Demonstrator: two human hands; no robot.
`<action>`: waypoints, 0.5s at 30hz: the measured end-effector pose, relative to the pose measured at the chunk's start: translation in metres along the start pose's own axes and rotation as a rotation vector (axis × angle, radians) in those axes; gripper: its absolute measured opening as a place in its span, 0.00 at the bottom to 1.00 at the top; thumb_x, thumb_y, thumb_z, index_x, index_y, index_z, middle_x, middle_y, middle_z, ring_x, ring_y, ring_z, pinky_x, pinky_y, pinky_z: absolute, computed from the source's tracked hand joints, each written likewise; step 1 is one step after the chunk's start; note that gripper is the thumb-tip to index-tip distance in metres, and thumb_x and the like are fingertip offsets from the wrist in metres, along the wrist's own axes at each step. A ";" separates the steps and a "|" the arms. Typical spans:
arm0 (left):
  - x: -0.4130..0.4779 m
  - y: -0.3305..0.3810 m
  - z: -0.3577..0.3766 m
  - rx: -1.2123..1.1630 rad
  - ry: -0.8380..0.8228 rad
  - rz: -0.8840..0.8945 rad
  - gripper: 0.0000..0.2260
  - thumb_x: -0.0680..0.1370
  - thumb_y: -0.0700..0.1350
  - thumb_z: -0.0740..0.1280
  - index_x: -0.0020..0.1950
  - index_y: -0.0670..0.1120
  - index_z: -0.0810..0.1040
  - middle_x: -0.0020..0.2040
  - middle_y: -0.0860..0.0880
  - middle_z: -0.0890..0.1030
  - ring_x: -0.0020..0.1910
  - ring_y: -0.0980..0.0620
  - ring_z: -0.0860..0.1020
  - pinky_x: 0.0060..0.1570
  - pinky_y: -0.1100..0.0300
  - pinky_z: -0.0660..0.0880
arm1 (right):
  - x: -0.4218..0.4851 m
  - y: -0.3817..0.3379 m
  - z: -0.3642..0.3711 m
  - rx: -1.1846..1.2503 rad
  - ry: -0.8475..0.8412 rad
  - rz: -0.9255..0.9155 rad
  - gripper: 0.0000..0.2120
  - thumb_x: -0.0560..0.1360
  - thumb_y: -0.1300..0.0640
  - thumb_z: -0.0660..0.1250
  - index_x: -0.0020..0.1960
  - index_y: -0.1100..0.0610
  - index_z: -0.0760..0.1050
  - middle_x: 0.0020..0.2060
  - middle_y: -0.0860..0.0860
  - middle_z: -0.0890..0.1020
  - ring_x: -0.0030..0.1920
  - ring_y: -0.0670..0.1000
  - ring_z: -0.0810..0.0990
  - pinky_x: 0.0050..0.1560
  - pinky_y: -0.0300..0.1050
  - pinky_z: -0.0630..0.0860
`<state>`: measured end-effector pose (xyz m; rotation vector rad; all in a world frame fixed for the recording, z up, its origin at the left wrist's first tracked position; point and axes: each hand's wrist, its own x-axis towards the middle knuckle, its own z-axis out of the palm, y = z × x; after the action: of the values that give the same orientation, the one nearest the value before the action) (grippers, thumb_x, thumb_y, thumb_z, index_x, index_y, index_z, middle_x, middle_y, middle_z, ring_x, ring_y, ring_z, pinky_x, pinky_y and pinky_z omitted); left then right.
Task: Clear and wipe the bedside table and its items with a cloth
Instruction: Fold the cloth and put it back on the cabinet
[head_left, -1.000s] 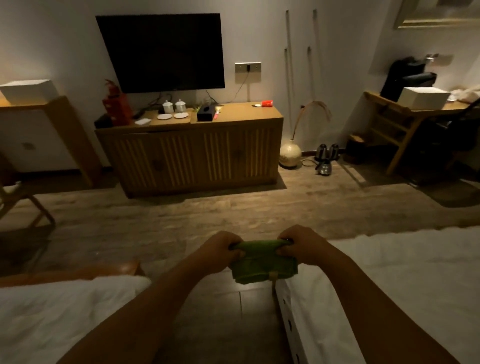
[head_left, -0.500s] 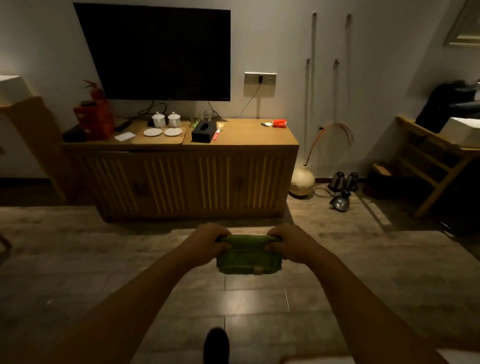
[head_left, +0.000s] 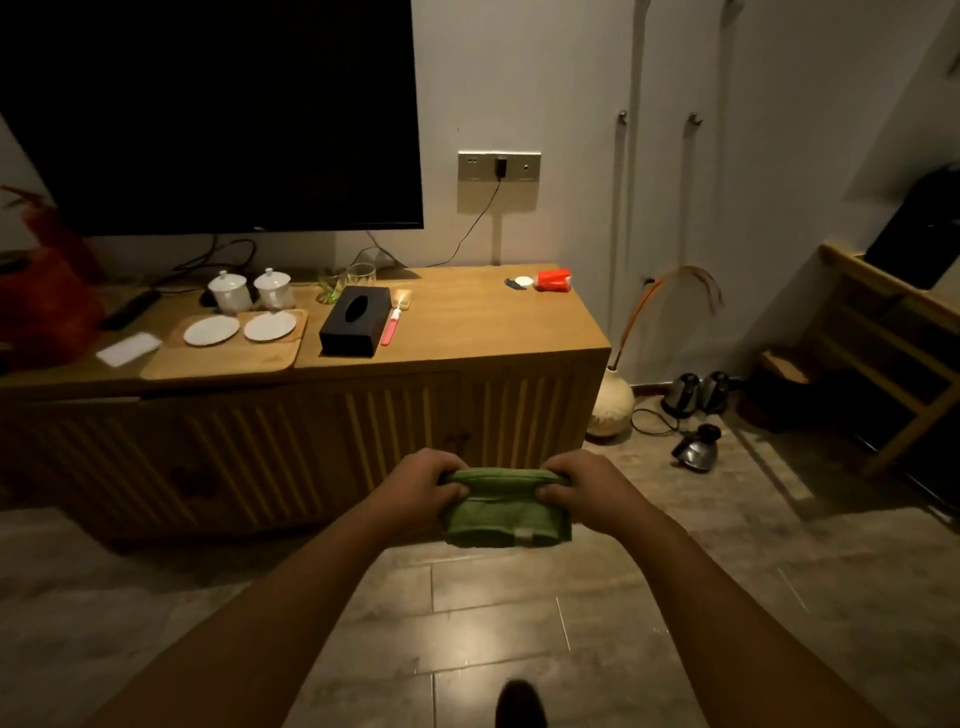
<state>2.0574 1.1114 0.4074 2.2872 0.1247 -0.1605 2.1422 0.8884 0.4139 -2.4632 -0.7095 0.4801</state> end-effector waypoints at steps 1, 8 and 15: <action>0.028 -0.002 -0.005 -0.006 0.002 -0.004 0.05 0.78 0.43 0.66 0.51 0.51 0.80 0.45 0.54 0.81 0.44 0.59 0.80 0.39 0.65 0.78 | 0.027 0.009 -0.009 -0.004 -0.003 0.001 0.02 0.75 0.52 0.68 0.46 0.46 0.79 0.37 0.42 0.79 0.41 0.41 0.78 0.37 0.36 0.72; 0.233 -0.012 -0.035 -0.047 0.046 -0.077 0.06 0.77 0.44 0.68 0.51 0.54 0.81 0.46 0.55 0.82 0.46 0.59 0.80 0.42 0.64 0.77 | 0.217 0.073 -0.073 0.001 -0.020 -0.008 0.03 0.75 0.50 0.68 0.45 0.42 0.77 0.38 0.39 0.80 0.41 0.39 0.78 0.36 0.36 0.72; 0.391 -0.028 -0.051 -0.087 0.088 -0.207 0.06 0.76 0.46 0.70 0.51 0.50 0.82 0.46 0.53 0.82 0.46 0.55 0.79 0.47 0.56 0.77 | 0.373 0.121 -0.115 -0.022 -0.032 0.090 0.11 0.74 0.48 0.68 0.54 0.51 0.79 0.45 0.47 0.82 0.47 0.50 0.80 0.45 0.48 0.76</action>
<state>2.4429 1.1830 0.3594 2.1917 0.4077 -0.1581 2.5400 0.9702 0.3672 -2.5214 -0.6215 0.5497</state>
